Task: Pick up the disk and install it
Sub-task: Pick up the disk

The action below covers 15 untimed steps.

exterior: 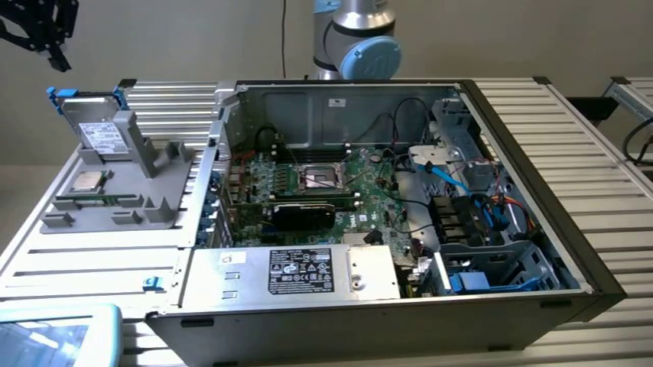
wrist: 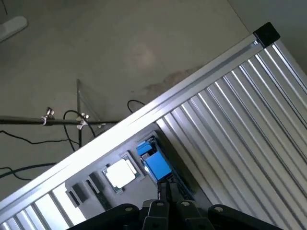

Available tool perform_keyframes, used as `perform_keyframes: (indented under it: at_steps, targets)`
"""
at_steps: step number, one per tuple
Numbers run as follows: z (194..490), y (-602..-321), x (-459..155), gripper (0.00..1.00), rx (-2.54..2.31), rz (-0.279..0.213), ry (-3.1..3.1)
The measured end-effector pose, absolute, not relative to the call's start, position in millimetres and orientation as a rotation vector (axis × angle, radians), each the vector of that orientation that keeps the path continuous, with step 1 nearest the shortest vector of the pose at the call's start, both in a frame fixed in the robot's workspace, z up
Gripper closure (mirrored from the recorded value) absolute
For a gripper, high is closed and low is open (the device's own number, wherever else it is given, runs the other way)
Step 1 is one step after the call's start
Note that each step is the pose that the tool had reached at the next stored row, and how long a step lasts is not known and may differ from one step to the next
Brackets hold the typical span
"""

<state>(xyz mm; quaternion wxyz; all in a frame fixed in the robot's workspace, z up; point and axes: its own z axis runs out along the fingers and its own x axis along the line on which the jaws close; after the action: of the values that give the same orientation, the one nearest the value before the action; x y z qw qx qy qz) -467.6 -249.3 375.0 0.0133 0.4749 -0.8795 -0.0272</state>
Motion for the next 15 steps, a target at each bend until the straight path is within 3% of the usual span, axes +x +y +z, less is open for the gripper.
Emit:
perform_keyframes:
  at_steps: [8, 15]
  targets:
    - [374.9, -249.2, -467.7, 0.89, 1.672, -0.078, -2.623]
    - [374.8, -249.3, -467.6, 0.89, 1.804, -0.044, -2.526]
